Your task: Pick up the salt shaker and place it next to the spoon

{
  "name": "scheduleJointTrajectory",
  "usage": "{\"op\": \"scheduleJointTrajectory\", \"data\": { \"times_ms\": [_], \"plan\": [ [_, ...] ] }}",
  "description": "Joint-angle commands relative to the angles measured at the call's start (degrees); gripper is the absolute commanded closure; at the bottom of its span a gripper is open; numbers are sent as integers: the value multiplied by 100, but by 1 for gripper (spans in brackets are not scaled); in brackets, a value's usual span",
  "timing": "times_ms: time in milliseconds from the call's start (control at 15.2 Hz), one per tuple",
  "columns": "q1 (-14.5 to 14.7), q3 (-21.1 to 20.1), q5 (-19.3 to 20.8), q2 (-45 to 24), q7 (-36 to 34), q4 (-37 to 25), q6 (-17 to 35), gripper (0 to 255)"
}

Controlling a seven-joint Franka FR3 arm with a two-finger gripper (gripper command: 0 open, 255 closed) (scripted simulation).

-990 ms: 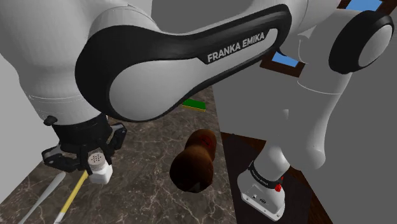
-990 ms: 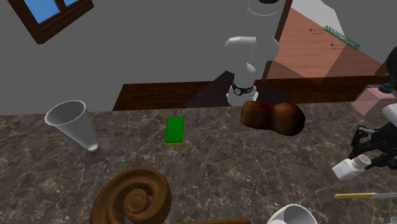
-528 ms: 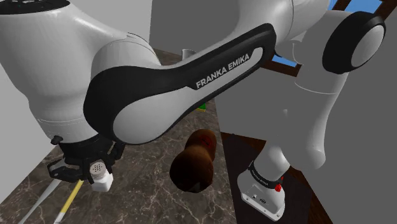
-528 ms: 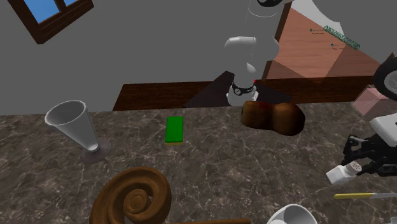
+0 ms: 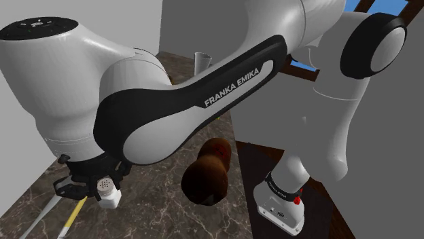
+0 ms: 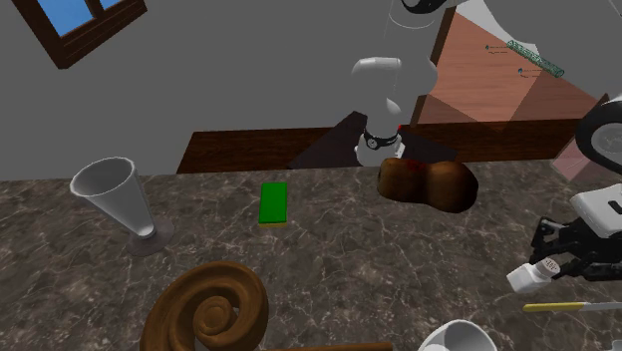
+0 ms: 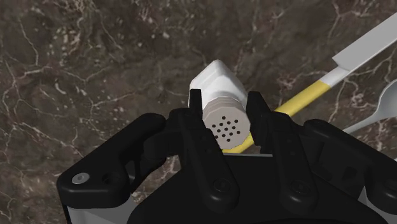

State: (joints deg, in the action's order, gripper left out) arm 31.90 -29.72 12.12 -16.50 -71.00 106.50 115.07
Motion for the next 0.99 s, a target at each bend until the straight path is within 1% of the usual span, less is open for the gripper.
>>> {"op": "scheduleJointTrajectory", "data": {
  "times_ms": [0, 66, 132, 462, 726, 924],
  "plan": [
    [0, 0, 0, 0, 0, 1, 2, 255],
    [0, 0, 0, 0, 0, 1, 2, 255],
    [0, 0, 0, 0, 0, 1, 2, 0],
    [0, 0, 0, 0, 0, 1, 2, 0],
    [9, -60, -142, 180, 96, -518, -668, 0],
    [9, -60, -142, 181, 96, -518, -668, 0]
  ]
}}
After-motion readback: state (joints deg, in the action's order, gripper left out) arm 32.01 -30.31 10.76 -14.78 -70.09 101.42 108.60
